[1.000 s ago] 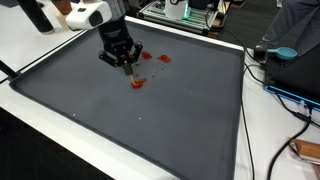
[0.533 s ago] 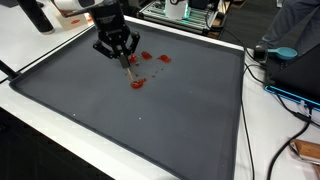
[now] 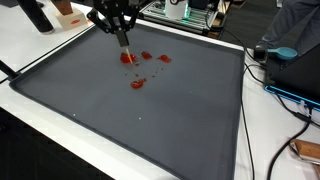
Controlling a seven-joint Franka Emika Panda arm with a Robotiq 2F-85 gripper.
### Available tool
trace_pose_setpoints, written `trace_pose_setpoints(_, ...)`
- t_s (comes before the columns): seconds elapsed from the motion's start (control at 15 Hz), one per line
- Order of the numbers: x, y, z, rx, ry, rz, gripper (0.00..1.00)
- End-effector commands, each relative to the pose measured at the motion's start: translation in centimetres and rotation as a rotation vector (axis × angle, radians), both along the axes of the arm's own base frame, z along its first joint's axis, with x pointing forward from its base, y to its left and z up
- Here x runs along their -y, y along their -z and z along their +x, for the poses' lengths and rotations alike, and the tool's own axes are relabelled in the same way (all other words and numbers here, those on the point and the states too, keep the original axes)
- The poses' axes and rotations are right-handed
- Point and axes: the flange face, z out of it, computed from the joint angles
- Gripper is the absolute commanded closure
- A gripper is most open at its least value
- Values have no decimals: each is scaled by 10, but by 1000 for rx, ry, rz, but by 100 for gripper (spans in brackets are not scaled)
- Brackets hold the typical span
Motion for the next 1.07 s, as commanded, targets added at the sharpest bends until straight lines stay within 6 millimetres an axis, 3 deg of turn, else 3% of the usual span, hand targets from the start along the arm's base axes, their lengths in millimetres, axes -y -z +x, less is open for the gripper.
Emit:
trace_pose_setpoints(0.0,5,-18,-25,-24,69,18,97)
trace_pose_setpoints(0.67,8,-36,-46,-20,138,10,97)
trace_pose_setpoints(0.73,7,-34,-33,-9,119,2,97)
trace_pose_setpoints(0.8,7,-35,-33,-8,119,1,87)
trace_pose_setpoints(1.0,6,-36,-32,-6,118,1,87)
